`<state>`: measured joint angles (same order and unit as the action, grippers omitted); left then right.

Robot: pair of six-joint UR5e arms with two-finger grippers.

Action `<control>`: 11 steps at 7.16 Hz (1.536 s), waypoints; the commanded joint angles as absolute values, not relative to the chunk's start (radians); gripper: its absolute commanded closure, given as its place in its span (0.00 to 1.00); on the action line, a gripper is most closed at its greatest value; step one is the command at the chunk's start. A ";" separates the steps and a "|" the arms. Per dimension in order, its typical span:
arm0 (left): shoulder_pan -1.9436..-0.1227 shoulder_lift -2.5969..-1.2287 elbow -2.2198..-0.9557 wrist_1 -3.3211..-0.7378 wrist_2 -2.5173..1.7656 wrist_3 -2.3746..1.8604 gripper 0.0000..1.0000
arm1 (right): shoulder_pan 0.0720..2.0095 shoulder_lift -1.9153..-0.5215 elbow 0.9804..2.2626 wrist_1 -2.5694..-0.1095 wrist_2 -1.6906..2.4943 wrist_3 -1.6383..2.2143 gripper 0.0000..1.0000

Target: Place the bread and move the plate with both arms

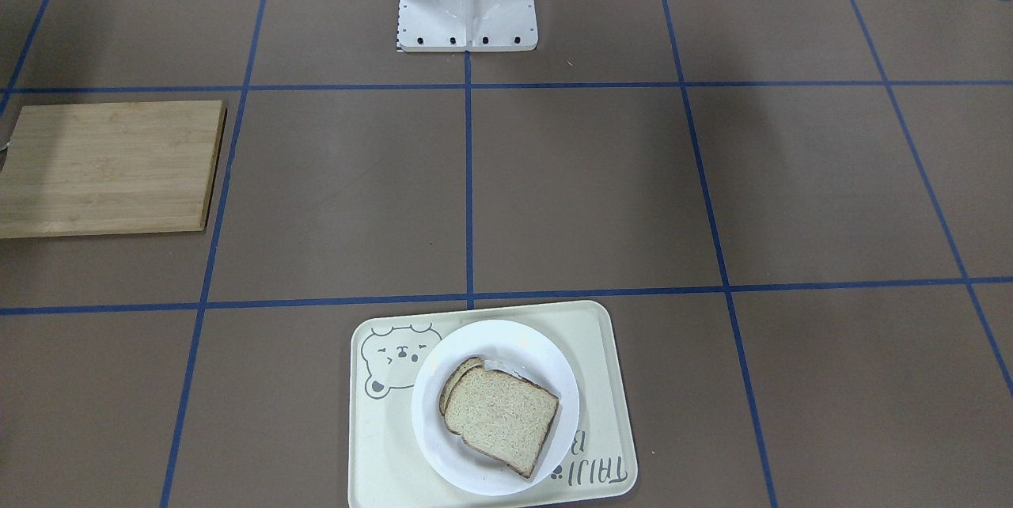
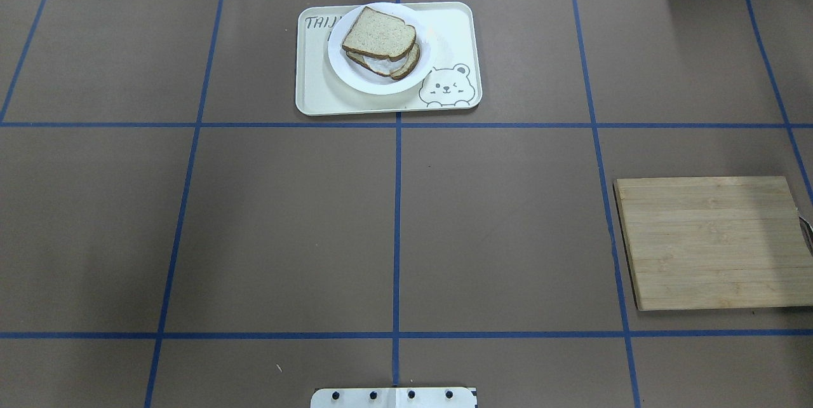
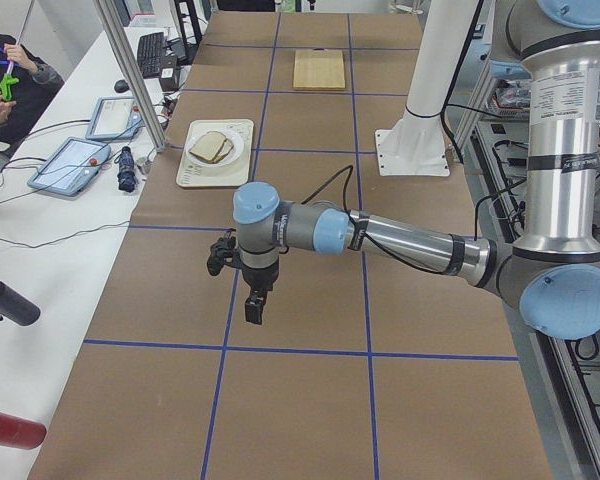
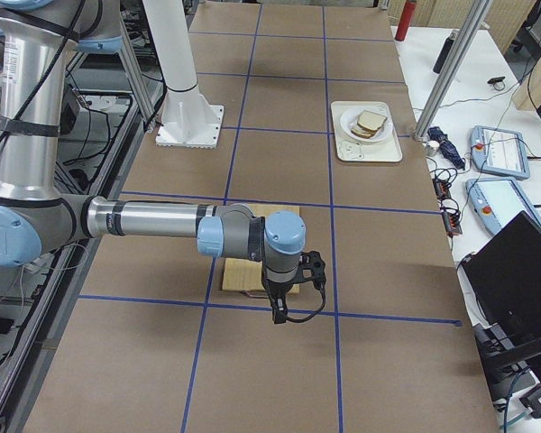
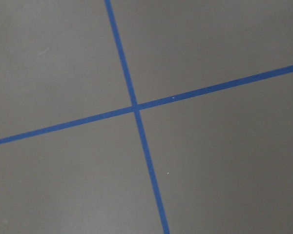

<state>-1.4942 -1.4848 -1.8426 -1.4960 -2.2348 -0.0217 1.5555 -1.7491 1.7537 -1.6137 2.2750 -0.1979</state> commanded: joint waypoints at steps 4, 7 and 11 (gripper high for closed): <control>-1.555 -1.405 -1.850 -1.499 -2.333 -0.018 0.02 | 1.555 -1.750 1.753 -1.614 2.275 -0.193 0.00; -1.555 -1.404 -1.842 -1.499 -2.335 -0.020 0.02 | 1.555 -1.750 1.752 -1.614 2.273 -0.196 0.00; -1.559 -1.385 -1.845 -1.499 -2.335 -0.020 0.02 | 1.555 -1.750 1.741 -1.614 2.273 -0.196 0.00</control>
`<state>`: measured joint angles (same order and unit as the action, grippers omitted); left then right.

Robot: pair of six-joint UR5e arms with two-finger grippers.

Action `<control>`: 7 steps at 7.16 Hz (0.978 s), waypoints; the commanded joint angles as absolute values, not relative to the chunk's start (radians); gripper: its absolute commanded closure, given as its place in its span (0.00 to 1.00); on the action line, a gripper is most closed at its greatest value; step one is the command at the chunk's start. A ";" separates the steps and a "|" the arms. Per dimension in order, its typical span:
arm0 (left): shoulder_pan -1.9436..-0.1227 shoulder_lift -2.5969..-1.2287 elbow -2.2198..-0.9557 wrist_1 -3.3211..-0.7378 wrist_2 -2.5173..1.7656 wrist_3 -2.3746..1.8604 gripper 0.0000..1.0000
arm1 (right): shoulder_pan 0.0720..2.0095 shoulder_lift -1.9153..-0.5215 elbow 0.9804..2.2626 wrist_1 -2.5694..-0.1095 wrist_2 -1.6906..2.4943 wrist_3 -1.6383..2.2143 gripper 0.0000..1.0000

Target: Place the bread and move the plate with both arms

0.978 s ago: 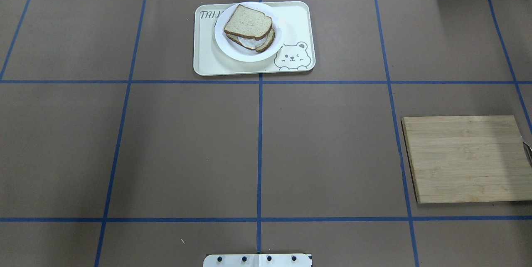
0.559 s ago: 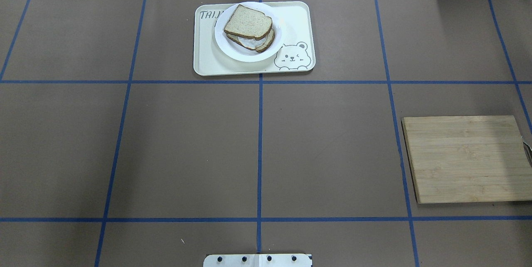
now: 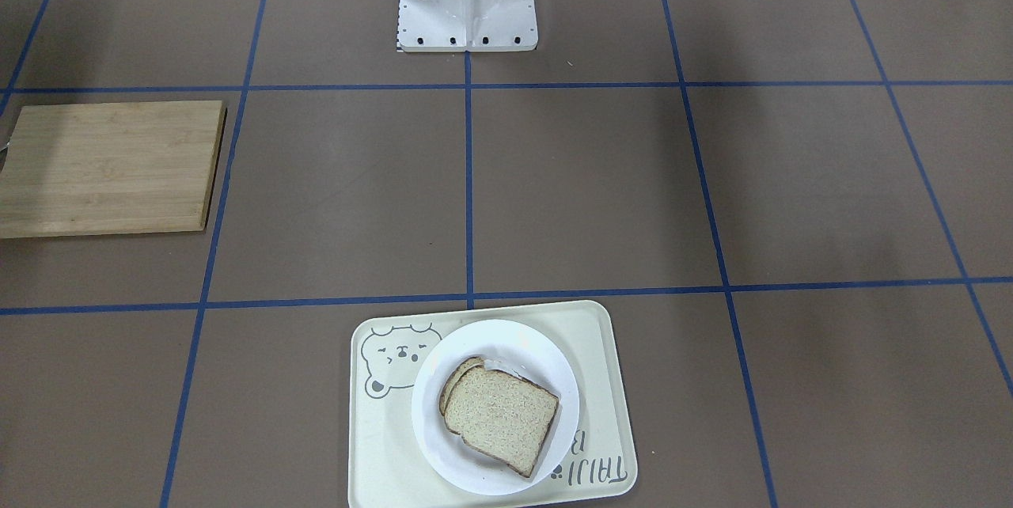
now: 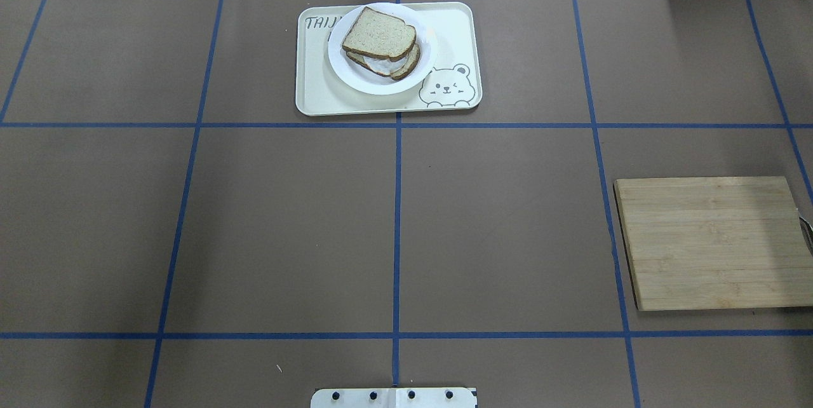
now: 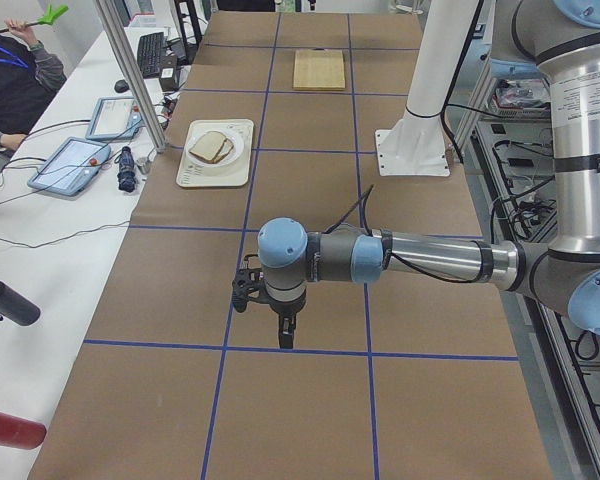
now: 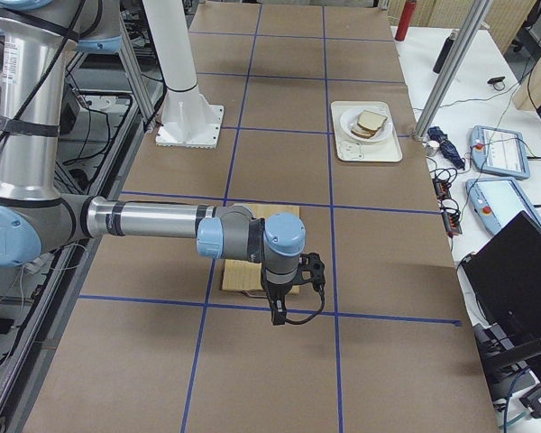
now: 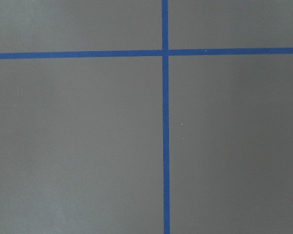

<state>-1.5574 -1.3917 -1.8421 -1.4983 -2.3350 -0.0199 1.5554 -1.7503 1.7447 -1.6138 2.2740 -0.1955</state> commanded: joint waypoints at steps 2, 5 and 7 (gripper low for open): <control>-1.559 -1.384 -1.848 -1.499 -2.335 -0.020 0.02 | 1.555 -1.750 1.740 -1.614 2.275 -0.196 0.00; -1.560 -1.382 -1.855 -1.499 -2.335 -0.020 0.02 | 1.555 -1.750 1.738 -1.614 2.275 -0.192 0.00; -1.560 -1.382 -1.856 -1.499 -2.341 -0.020 0.02 | 1.555 -1.750 1.736 -1.614 2.275 -0.189 0.00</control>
